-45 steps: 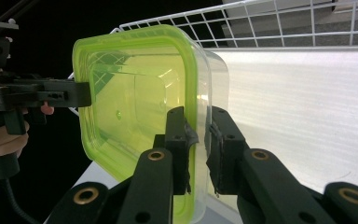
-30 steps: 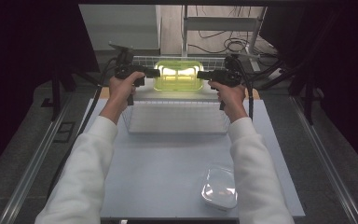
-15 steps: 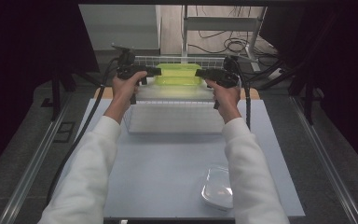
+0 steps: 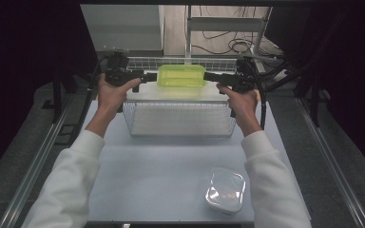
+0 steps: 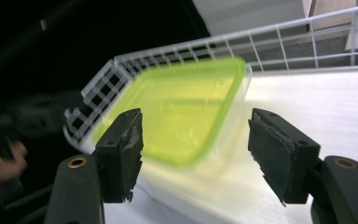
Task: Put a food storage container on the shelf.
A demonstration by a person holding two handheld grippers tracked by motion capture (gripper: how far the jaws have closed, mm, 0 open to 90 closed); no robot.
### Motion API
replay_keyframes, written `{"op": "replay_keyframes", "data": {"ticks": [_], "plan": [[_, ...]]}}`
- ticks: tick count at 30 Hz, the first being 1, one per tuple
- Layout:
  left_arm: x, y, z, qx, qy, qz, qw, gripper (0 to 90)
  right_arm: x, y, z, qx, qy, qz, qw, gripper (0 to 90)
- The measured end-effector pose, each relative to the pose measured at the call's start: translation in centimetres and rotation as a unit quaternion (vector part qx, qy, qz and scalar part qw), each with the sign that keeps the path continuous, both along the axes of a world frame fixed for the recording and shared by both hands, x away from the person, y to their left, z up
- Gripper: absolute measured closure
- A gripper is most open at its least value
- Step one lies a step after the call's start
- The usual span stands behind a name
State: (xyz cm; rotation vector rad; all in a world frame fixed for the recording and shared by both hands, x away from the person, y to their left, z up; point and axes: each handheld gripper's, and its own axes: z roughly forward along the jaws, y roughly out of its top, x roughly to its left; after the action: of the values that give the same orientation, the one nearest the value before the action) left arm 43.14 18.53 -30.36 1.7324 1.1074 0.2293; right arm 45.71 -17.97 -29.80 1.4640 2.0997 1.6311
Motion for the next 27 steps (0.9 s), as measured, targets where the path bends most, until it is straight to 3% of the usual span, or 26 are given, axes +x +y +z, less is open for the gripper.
{"op": "replay_keyframes", "data": {"ticks": [5,11,14,16,19,21,26,27], "plan": [[-2.9,0.9,0.1,0.027,0.0,-0.017,0.9995,31.4,-2.6,-1.0,0.9,-0.069,-0.021,0.047,0.9963,35.2],[-6.0,2.0,-0.8,0.028,-0.002,-0.039,0.9988,31.2,-5.0,-2.0,0.5,-0.103,-0.022,0.091,0.9902,37.5],[-7.6,2.1,-1.6,0.029,-0.002,-0.05,0.9983,31.2,-6.4,-2.2,0.0,-0.133,-0.027,0.1,0.9857,38.5],[-8.7,2.2,-2.3,0.039,-0.009,-0.045,0.9982,31.4,-7.3,-2.4,-0.5,-0.146,-0.026,0.104,0.9835,38.8],[-10.3,2.3,-3.7,0.036,-0.007,-0.047,0.9982,31.8,-8.5,-2.8,-1.5,-0.162,-0.022,0.105,0.981,38.9],[-11.1,2.2,-4.8,0.045,-0.001,-0.051,0.9977,31.8,-9.3,-3.2,-2.4,-0.163,-0.018,0.106,0.9807,39.0],[-12.9,1.6,-7.1,0.063,0.014,-0.063,0.9959,31.9,-11.2,-4.2,-4.9,-0.182,0.005,0.122,0.9757,39.1],[-13.2,1.4,-7.6,0.065,0.017,-0.066,0.9955,31.9,-11.6,-4.3,-5.4,-0.186,0.011,0.132,0.9735,39.2]]}}
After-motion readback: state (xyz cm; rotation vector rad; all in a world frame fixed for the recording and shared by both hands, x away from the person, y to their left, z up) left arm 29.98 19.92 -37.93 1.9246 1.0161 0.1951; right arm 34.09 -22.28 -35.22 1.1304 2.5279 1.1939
